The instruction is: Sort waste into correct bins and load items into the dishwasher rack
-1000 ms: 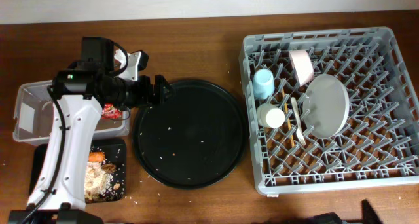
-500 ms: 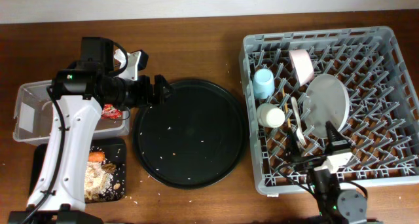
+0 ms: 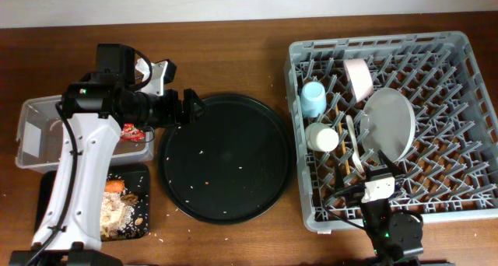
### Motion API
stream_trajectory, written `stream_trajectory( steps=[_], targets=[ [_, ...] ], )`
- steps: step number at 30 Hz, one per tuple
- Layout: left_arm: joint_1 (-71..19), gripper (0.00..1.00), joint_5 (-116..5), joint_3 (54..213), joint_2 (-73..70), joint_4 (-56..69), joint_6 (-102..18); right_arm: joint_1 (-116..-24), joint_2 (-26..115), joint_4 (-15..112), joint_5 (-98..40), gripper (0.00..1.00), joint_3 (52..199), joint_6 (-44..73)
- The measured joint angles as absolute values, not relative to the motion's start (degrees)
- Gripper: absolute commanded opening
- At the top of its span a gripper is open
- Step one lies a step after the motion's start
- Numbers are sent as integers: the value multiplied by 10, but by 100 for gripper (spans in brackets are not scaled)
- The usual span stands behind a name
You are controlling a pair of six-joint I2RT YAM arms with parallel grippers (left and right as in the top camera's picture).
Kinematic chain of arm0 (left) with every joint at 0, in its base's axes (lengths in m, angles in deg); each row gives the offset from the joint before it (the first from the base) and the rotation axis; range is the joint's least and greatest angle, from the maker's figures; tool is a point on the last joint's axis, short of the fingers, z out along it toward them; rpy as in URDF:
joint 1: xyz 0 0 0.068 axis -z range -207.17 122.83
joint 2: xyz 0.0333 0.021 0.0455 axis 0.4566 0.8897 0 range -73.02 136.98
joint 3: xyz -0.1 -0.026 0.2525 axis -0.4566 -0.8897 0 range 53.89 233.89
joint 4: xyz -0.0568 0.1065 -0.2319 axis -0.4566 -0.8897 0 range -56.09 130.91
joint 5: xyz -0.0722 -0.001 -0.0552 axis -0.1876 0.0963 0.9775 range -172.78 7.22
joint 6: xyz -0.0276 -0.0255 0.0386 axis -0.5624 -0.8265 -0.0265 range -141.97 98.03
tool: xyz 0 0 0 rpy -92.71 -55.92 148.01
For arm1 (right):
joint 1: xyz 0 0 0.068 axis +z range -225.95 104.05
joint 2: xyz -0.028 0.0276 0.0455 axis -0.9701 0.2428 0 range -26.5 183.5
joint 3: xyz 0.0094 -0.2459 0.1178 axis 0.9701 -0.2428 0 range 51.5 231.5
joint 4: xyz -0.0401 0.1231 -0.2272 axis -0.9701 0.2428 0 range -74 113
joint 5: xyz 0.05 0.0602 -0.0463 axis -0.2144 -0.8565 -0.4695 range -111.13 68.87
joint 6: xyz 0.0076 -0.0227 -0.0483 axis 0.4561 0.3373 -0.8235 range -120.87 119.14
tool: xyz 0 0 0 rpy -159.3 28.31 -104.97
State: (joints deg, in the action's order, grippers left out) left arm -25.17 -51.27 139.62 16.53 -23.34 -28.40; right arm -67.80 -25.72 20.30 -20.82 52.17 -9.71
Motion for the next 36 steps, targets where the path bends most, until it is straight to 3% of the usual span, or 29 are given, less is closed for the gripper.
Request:
stream_trajectory(
  steps=[24, 31, 36],
  targets=[
    [-252, 99, -514, 1396, 158, -234, -284, -690, -257, 203, -208, 99, 522, -64],
    [-252, 99, -516, 1385, -244, -233, -284, -690, -257, 203, -209, 99, 522, -60],
    [-253, 99, -540, 1195, -475, -234, -283, -690, -258, 203, -208, 99, 522, -60]
  ],
)
